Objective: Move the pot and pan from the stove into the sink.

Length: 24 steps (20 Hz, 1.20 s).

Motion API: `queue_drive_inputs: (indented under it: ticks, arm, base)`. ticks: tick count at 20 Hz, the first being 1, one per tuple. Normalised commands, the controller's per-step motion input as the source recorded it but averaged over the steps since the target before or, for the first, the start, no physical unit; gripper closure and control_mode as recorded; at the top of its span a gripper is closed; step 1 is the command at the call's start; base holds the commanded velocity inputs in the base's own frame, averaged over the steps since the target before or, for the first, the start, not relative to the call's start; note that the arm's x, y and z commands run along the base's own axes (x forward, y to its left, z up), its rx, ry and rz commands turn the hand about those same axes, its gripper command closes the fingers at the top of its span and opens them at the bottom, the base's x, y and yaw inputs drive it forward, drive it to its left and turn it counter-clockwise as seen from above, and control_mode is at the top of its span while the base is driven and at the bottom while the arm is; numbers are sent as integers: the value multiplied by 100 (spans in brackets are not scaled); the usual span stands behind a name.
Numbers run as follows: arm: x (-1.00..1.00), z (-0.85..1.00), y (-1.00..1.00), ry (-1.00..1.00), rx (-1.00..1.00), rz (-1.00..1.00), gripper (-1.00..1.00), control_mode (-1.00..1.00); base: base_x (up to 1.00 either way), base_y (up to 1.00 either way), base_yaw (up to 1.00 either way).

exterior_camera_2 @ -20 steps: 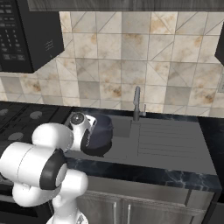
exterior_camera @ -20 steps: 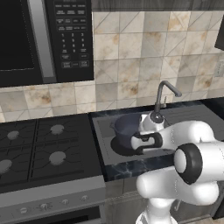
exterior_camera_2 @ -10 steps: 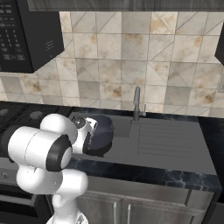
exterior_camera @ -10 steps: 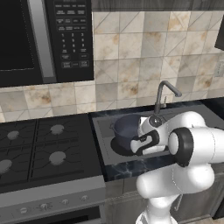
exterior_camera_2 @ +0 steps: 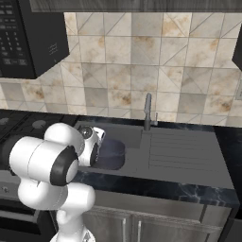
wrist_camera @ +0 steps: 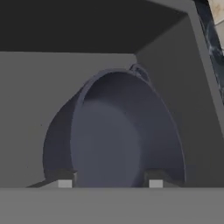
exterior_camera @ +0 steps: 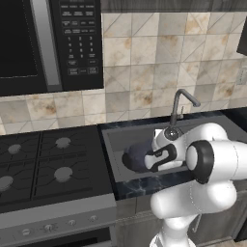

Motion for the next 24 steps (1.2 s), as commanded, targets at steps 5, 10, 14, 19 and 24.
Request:
queue_drive_inputs:
  ticks: [5,10,14,19,24]
  arm:
    - [0,24,0,0,1,-2,-100,-100]
    - [0,50,0,0,2,-3,-100,-100]
    - [0,71,0,0,3,-1,-100,-100]
    - [0,81,5,4,1,0,-100,-100]
    - [-35,60,1,9,0,0,-100,-100]
  base:
    - [0,0,0]
    - [0,0,0]
    - [0,0,0]
    - [0,0,0]
    - [0,0,0]
